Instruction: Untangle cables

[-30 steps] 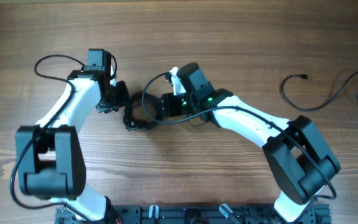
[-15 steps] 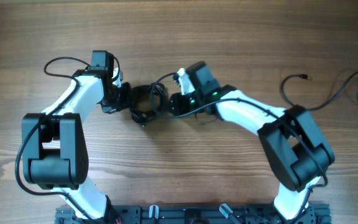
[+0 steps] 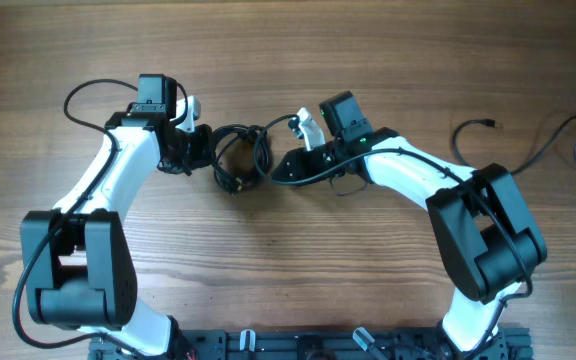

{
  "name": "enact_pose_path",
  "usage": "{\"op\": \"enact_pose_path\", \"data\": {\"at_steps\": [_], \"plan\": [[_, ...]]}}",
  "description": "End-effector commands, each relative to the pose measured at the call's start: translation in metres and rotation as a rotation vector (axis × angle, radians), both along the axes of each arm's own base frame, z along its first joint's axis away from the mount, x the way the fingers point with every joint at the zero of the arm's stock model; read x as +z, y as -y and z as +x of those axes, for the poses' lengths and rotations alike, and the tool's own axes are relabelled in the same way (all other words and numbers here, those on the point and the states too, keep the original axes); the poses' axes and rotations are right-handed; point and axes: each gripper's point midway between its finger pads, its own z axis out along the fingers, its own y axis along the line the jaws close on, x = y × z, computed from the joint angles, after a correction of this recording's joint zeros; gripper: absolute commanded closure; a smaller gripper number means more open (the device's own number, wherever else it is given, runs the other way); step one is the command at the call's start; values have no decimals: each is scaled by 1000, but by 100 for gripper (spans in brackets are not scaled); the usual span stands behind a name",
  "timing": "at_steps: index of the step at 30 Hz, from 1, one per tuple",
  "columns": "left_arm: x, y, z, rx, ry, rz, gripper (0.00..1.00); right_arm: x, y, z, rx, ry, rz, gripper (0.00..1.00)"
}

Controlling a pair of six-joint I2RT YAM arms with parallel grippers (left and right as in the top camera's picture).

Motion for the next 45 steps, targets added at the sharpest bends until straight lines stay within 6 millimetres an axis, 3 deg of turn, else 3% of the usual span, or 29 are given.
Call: {"op": "enact_pose_path", "data": {"at_steps": [1,4,7,12,21,25,28,45], "plan": [[6,3,0,-27,21,-17,96,-6,16,13,-112,19,-111,61],[6,3,0,-27,21,-17,96,-19,34,21,-219,5,-226,59],[6,4,0,-31,22,-17,96,-39,75,29,-442,-31,-431,56],[24,43,-11,-289,96,-216,96,-45,88,31,-499,-19,-487,52],[25,44,-12,-301,99,-224,96,-45,86,30,-492,-20,-480,48],[25,44,-11,-304,101,-223,96,-23,39,15,-223,-44,-210,46],[25,44,-11,-303,101,-223,96,-3,25,11,-172,-110,-43,46],[25,44,-11,-303,100,-223,96,-2,27,14,-206,-141,-32,45]]}}
